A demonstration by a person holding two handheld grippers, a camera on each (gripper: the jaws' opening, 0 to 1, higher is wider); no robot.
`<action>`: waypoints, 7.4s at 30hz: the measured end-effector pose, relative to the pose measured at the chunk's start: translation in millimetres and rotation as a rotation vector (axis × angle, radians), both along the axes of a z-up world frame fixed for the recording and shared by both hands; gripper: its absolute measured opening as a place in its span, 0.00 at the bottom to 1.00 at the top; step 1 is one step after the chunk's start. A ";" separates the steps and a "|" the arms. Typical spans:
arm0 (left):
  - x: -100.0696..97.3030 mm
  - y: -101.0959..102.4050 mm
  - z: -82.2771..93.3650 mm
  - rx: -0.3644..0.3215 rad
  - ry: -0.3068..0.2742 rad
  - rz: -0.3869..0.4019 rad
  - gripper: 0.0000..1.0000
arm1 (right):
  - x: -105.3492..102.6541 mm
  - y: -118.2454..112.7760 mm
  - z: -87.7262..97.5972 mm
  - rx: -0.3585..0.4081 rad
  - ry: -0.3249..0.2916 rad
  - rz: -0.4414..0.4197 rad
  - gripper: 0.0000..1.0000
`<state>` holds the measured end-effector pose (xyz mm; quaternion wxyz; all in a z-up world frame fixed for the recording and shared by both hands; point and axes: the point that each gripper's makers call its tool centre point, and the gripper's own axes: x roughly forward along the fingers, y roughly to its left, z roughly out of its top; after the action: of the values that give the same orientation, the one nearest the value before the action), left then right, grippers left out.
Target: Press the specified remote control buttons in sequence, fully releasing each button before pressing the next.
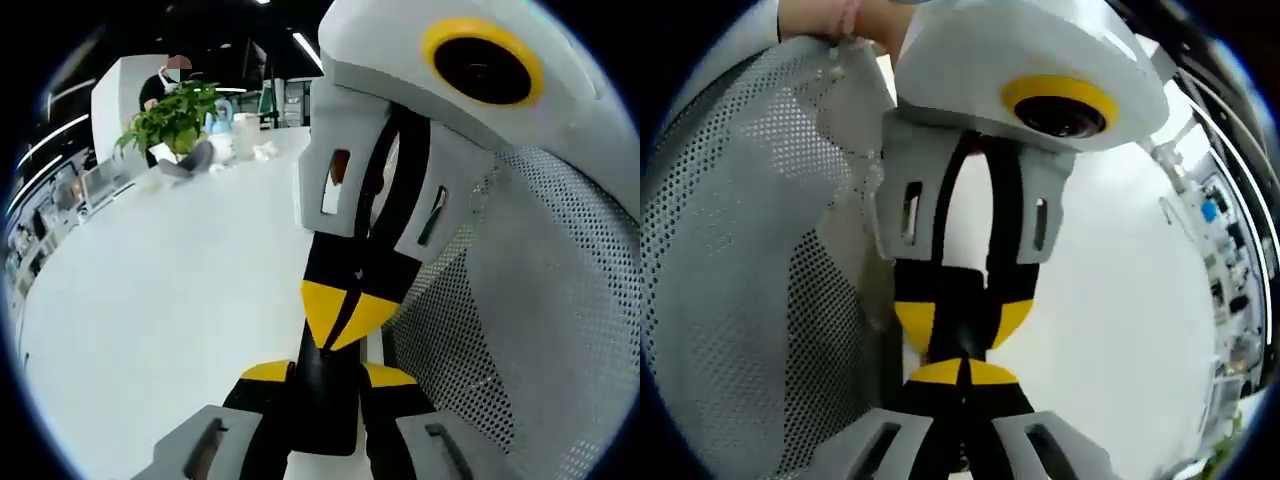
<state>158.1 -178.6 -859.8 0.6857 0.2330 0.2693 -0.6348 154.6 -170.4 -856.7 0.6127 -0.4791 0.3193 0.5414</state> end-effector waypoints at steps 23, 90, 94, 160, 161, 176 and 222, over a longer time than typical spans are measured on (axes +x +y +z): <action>-0.3 0.4 -0.1 0.000 -0.002 -0.001 0.26 | -0.9 6.1 3.7 0.172 0.137 -0.123 0.00; 0.7 -0.2 0.2 -0.013 -0.003 -0.010 0.26 | -9.9 -4.2 4.5 0.252 0.170 0.032 0.12; 0.6 -0.3 0.2 -0.009 -0.003 -0.009 0.26 | -4.9 -11.4 2.8 0.237 0.160 0.010 0.15; 10.6 3.9 -0.2 0.041 -0.002 0.077 0.35 | 8.6 -31.1 -7.4 0.305 0.231 -0.132 0.21; 11.2 4.8 -0.4 0.043 0.004 0.086 0.35 | 10.2 -31.0 -7.8 0.302 0.227 -0.128 0.20; 44.8 19.7 37.9 -0.118 0.051 0.293 0.46 | 23.1 -27.7 -7.8 0.286 0.235 -0.084 0.20; 54.3 119.0 196.0 -0.774 -0.405 0.925 1.00 | 22.9 -29.7 -8.7 0.296 0.230 -0.034 0.22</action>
<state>212.4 -59.5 -663.9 0.9609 -0.0568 -0.0419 -0.2678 177.5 -200.1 -865.4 0.6450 -0.3133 0.3121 0.6232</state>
